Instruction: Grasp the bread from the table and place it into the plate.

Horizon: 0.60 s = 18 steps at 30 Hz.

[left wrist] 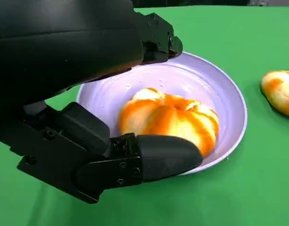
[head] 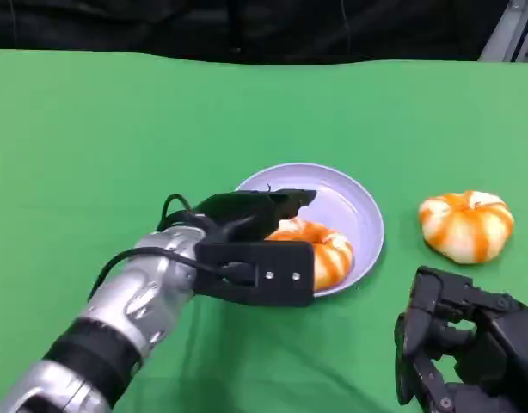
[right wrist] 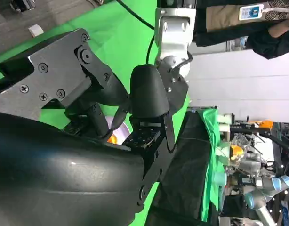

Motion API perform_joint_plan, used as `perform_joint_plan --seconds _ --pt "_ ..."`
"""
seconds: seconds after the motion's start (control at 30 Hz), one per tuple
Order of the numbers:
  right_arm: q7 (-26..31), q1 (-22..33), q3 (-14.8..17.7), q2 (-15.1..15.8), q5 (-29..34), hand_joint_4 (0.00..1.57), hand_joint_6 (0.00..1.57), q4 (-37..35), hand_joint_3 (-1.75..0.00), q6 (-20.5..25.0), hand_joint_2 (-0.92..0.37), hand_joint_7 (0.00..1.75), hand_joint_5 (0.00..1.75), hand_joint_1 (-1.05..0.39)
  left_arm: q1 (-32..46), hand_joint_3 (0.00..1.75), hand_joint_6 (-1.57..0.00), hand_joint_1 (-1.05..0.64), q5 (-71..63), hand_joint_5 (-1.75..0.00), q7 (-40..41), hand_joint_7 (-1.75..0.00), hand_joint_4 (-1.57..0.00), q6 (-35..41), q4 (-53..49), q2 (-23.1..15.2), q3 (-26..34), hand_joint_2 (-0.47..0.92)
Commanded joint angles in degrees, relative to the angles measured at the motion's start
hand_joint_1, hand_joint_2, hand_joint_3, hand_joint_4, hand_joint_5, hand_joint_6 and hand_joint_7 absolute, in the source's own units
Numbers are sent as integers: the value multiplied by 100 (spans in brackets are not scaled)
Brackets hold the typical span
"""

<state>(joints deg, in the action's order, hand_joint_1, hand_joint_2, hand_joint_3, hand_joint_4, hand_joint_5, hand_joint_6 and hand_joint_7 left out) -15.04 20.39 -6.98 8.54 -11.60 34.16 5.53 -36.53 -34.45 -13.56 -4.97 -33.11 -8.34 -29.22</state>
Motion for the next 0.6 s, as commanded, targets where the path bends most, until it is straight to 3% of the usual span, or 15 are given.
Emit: perform_joint_plan --seconds 0.03,0.07,0.1,0.13,0.17,0.23,0.27,0.3,0.33,0.37,0.4,0.47,0.53,0.6 --pt "20 10 47 36 19 84 73 2 -131 -41 -50 158 175 -6 495 79 0 -96 414 0 -76 0 0 54 931 -248 445 92" --pt "27 9 44 34 19 84 73 6 -131 -28 -50 158 175 -6 596 64 -5 -80 521 0 -90 -2 0 48 1129 -271 541 92" --pt "23 1 43 43 17 84 73 5 -131 -18 -50 158 175 -6 734 58 -6 -75 597 0 3 -2 0 -38 1380 -313 659 92" --pt "20 -9 43 45 11 84 73 0 -131 -13 -50 158 175 -6 937 49 -17 -58 734 -2 182 -5 -5 -195 1668 -323 838 92" --pt "22 -15 43 45 9 84 73 -4 -131 -10 -50 158 175 -6 1131 43 -50 -27 940 -10 291 -11 -32 -345 1906 -300 1024 92" --pt "40 -36 42 38 25 84 73 -18 -131 -1 -50 158 175 -6 1549 42 -82 -2 1673 -14 192 -14 -62 -558 2400 -223 1439 92" --pt "49 -50 40 30 35 85 73 -31 -131 -5 -50 158 175 -6 1702 50 -104 6 2000 -21 55 -18 -93 -548 2621 -204 1578 90" --pt "52 -64 42 29 37 85 73 -37 -131 12 -50 158 175 -6 1928 61 -114 9 2486 -23 -172 -19 -107 -443 2953 -193 1734 85" --pt "53 -78 47 22 27 84 73 -48 -131 25 -50 158 175 -6 2194 92 -125 12 2947 -42 -374 -33 -121 -316 3326 -203 1871 69" --pt "59 -88 50 15 27 84 72 -59 -131 30 -51 158 175 -6 2406 131 -119 11 3303 -97 -518 -79 -118 -171 3625 -209 1971 46" --pt "83 -95 53 -2 46 84 72 -77 -131 23 -51 158 175 -6 2645 146 -110 10 3702 -124 -640 -108 -115 137 3990 -205 2079 38" --pt "127 -126 55 -40 86 84 73 -153 -130 -39 -51 159 175 -6 3124 156 -98 7 4404 -161 -771 -145 -106 953 4761 -269 2285 34" --pt "112 -172 68 -39 87 85 73 -237 -130 -92 -51 159 175 -5 3644 155 -91 7 5248 -171 -956 -160 -103 1676 5415 -408 2577 37" --pt "89 -215 90 -42 65 85 74 -311 -131 -125 -51 159 175 -5 4124 136 -89 3 6311 -174 -1156 -172 -104 2340 5842 -501 2974 49"
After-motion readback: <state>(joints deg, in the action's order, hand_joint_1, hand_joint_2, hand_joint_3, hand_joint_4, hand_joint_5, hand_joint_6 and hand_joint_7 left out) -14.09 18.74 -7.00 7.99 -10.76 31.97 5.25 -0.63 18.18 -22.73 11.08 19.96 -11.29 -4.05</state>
